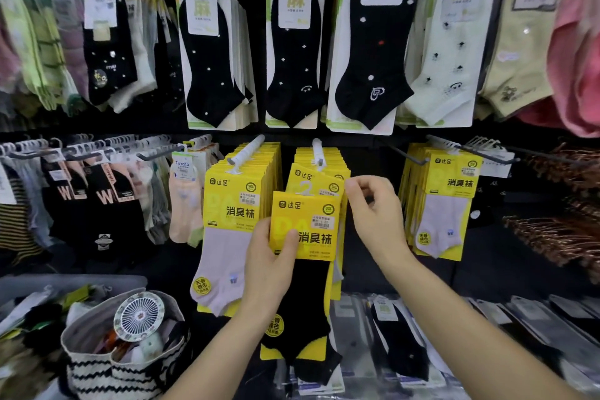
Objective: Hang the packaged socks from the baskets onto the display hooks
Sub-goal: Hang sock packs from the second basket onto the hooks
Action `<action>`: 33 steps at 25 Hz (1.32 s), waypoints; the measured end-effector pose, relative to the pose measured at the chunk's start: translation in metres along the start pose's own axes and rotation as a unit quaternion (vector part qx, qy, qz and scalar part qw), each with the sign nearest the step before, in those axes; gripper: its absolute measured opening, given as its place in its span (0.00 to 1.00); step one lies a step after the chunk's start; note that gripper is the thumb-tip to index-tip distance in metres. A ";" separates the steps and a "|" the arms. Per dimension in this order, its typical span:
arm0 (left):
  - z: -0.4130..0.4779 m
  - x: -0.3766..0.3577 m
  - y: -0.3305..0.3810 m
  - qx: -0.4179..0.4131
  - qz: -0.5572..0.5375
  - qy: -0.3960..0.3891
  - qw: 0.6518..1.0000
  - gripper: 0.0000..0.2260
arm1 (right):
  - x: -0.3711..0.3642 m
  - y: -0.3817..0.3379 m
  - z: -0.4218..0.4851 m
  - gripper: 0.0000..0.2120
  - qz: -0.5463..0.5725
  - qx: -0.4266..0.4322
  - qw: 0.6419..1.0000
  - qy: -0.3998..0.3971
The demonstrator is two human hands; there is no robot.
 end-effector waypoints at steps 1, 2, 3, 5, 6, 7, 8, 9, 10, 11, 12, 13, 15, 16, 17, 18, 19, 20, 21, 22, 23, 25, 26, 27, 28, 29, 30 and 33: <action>0.000 -0.006 0.003 -0.002 0.004 -0.006 1.000 0.07 | 0.005 0.003 -0.002 0.05 0.000 -0.008 1.000 0.002; 0.000 -0.012 0.007 -0.007 0.008 -0.010 1.000 0.07 | 0.007 0.006 -0.004 0.06 0.009 -0.018 1.000 0.000; -0.001 -0.017 0.011 -0.012 0.008 -0.015 1.000 0.07 | 0.008 0.011 -0.007 0.06 0.030 -0.029 0.999 -0.010; -0.001 -0.025 0.014 -0.017 -0.004 -0.025 1.000 0.08 | 0.003 0.019 -0.014 0.04 0.071 -0.054 0.995 -0.046; -0.001 -0.027 0.015 -0.018 -0.010 -0.030 0.999 0.08 | -0.001 0.022 -0.018 0.03 0.082 -0.067 0.992 -0.063; 0.000 -0.030 0.017 -0.019 -0.012 -0.036 0.999 0.08 | -0.003 0.026 -0.020 0.03 0.091 -0.077 0.990 -0.068; 0.001 -0.031 0.020 -0.021 -0.012 -0.042 0.999 0.08 | -0.004 0.027 -0.019 0.04 0.102 -0.088 0.989 -0.060; 0.003 -0.032 0.023 -0.026 -0.016 -0.048 0.998 0.10 | -0.003 0.029 -0.016 0.05 0.109 -0.096 0.988 -0.043; 0.006 -0.033 0.026 -0.031 -0.023 -0.053 0.998 0.11 | -0.001 0.029 -0.012 0.05 0.113 -0.102 0.988 -0.025; 0.009 -0.033 0.029 -0.036 -0.027 -0.057 0.997 0.13 | 0.000 0.029 -0.006 0.06 0.110 -0.107 0.988 -0.008; 0.013 -0.031 0.031 -0.037 -0.025 -0.055 0.997 0.13 | 0.000 0.028 -0.001 0.06 0.106 -0.111 0.988 0.001; 0.016 -0.028 0.031 -0.036 -0.021 -0.048 0.998 0.14 | -0.002 0.027 0.004 0.06 0.100 -0.113 0.989 0.003; 0.023 -0.019 0.027 -0.030 -0.016 -0.021 0.999 0.14 | -0.009 0.027 0.012 0.06 0.077 -0.117 0.990 -0.013; 0.026 -0.015 0.023 -0.023 -0.010 -0.008 1.000 0.14 | -0.014 0.028 0.014 0.06 0.058 -0.120 0.991 -0.025; 0.029 -0.013 0.020 -0.015 -0.001 -0.003 1.000 0.16 | -0.018 0.030 0.015 0.07 0.036 -0.123 0.991 -0.036; 0.032 -0.014 0.017 -0.009 0.011 -0.009 1.000 0.19 | -0.020 0.032 0.015 0.08 0.018 -0.127 0.991 -0.041; 0.036 -0.017 0.015 -0.004 0.020 -0.022 1.000 0.22 | -0.021 0.035 0.014 0.09 0.004 -0.130 0.991 -0.040; 0.039 -0.022 0.015 -0.001 0.026 -0.039 0.999 0.24 | -0.021 0.039 0.013 0.10 -0.004 -0.131 0.991 -0.039; 0.042 -0.027 0.014 0.002 0.028 -0.055 0.998 0.25 | -0.021 0.042 0.011 0.10 -0.010 -0.129 0.991 -0.038; 0.044 -0.032 0.015 0.005 0.030 -0.068 0.997 0.26 | -0.020 0.045 0.009 0.09 -0.019 -0.125 0.991 -0.035; 0.046 -0.036 0.014 0.007 0.028 -0.078 0.997 0.26 | -0.016 0.047 0.007 0.10 -0.033 -0.118 0.992 -0.023; 0.049 -0.043 0.014 0.007 0.007 -0.098 0.995 0.25 | -0.006 0.053 0.004 0.18 -0.053 -0.114 0.992 0.011; 0.050 -0.046 0.013 0.007 -0.011 -0.108 0.994 0.23 | -0.004 0.058 0.005 0.24 -0.052 -0.124 0.991 0.009; 0.051 -0.050 0.012 0.006 -0.028 -0.116 0.993 0.21 | -0.007 0.064 0.006 0.29 -0.042 -0.142 0.989 -0.013; 0.050 -0.054 0.011 0.007 -0.041 -0.124 0.991 0.19 | -0.016 0.069 0.005 0.31 -0.021 -0.161 0.986 -0.048; 0.048 -0.058 0.009 0.013 -0.049 -0.131 0.990 0.18 | -0.026 0.073 0.004 0.31 0.006 -0.171 0.982 -0.084; 0.046 -0.062 0.006 0.020 -0.057 -0.136 0.989 0.17 | -0.034 0.074 0.002 0.29 0.027 -0.172 0.979 -0.109; 0.041 -0.068 -0.003 0.031 -0.074 -0.139 0.987 0.14 | -0.044 0.078 -0.003 0.27 0.056 -0.175 0.975 -0.127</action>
Point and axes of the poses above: each hand's wrist, its own z-axis towards the middle knuckle, its own x-axis out of the back of the hand, y = z × x, the point moved 9 cm from there along z, towards the middle knuckle, and after that the axes turned 14 degrees about z, right-handed, at the moved point
